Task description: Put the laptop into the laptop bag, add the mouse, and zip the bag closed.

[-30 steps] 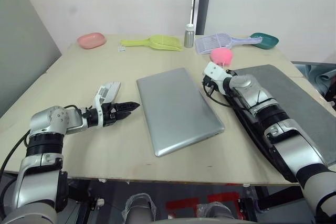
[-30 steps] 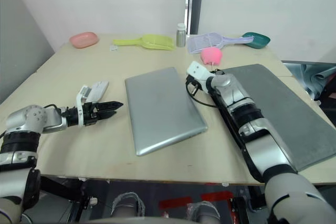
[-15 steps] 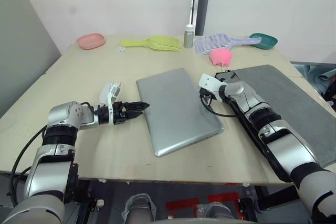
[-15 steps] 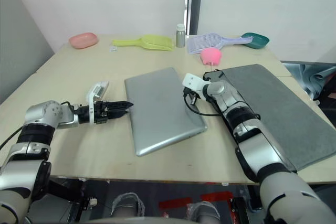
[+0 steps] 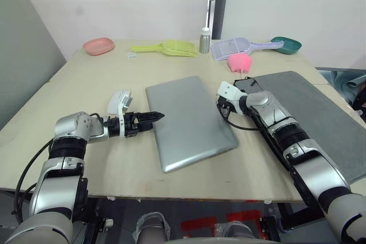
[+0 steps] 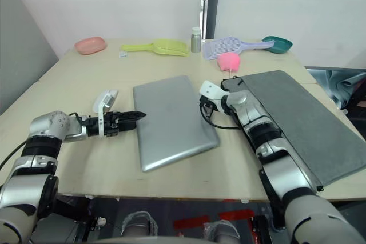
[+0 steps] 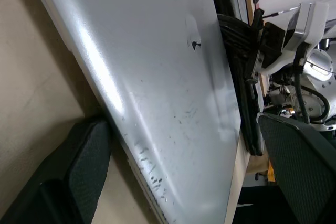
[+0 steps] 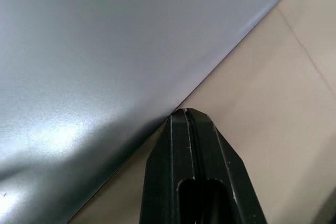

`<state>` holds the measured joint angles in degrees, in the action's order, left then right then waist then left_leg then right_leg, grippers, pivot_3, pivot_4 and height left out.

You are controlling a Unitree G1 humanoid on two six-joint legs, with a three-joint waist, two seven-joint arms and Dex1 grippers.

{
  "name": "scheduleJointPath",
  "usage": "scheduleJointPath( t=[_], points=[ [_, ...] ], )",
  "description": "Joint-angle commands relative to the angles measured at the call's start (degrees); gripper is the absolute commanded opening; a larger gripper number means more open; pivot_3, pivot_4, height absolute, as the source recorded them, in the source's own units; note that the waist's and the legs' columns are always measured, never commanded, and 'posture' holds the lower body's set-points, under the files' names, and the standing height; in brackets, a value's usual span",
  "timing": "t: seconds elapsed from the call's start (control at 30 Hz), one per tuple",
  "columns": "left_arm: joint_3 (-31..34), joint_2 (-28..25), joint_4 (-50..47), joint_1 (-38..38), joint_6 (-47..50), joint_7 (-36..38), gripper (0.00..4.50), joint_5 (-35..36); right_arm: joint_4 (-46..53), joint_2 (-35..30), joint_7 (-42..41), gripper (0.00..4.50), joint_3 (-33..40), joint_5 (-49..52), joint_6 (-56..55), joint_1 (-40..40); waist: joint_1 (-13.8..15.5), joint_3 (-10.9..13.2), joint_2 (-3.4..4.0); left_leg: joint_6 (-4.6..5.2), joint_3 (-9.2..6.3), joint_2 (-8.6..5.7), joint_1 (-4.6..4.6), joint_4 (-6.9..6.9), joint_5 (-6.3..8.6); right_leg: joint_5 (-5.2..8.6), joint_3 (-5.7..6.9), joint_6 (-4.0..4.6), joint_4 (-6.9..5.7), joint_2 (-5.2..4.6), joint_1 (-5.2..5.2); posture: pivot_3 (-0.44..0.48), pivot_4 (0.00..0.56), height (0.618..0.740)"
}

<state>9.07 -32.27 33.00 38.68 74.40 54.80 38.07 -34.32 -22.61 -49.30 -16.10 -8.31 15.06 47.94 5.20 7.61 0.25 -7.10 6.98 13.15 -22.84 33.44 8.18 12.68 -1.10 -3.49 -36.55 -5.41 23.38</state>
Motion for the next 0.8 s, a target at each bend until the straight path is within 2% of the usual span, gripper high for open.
scheduleJointPath(
  t=[0.03,0.37,0.4,0.7,0.77,0.8],
  points=[
    [-5.06,3.62,0.72,-3.52,4.26,-0.47,4.5,-0.95,8.36,3.03,-2.68,0.03,-0.4,2.8,2.12,-0.31,0.07,-0.05,0.02,-0.01,0.0,-0.01,0.0,-0.07,-0.01,0.0,0.02,0.0,0.08,0.0,-0.02,0.0,0.15,0.74],
    [-3.8,3.4,4.84,-1.23,1.79,-0.03,4.5,-2.54,7.94,1.94,-1.89,0.03,-0.59,0.88,1.99,-0.55,0.65,-0.14,0.12,-0.08,-0.03,-0.11,-0.01,-0.3,0.0,-0.01,0.19,0.0,0.63,-0.11,-0.27,0.0,0.15,0.74],
    [-3.86,3.37,5.04,-1.1,1.63,0.1,3.98,-2.64,7.74,1.85,-1.82,0.0,-0.58,0.82,1.89,-0.49,0.64,-0.14,0.12,-0.09,-0.04,-0.11,-0.01,-0.3,0.0,-0.01,0.19,0.0,0.63,-0.11,-0.27,0.0,0.15,0.74],
    [-3.87,0.8,6.41,0.84,1.66,2.83,0.9,-3.81,2.63,-1.13,-1.14,0.0,1.03,0.13,-0.59,2.16,0.74,-0.09,0.04,-0.07,-0.24,-0.1,-0.33,-0.43,-0.1,-0.11,0.52,-0.13,1.1,-0.11,-0.26,0.0,0.15,0.74],
    [-3.6,0.19,6.65,1.67,2.03,3.41,0.51,-3.45,1.79,-2.43,-1.44,0.0,1.82,0.63,-0.77,3.12,0.8,-0.09,0.04,0.05,-0.3,-0.1,-0.39,-0.43,-0.16,-0.13,0.61,-0.11,1.17,-0.11,-0.27,0.0,0.15,0.74],
    [-3.39,0.05,6.67,1.98,2.29,3.58,0.48,-3.19,1.52,-2.92,-1.62,0.0,2.07,0.86,-0.85,3.43,0.81,-0.07,0.01,0.05,-0.29,-0.1,-0.39,-0.44,-0.15,-0.13,0.61,-0.1,1.19,-0.11,-0.27,0.0,0.15,0.74]
  ],
)
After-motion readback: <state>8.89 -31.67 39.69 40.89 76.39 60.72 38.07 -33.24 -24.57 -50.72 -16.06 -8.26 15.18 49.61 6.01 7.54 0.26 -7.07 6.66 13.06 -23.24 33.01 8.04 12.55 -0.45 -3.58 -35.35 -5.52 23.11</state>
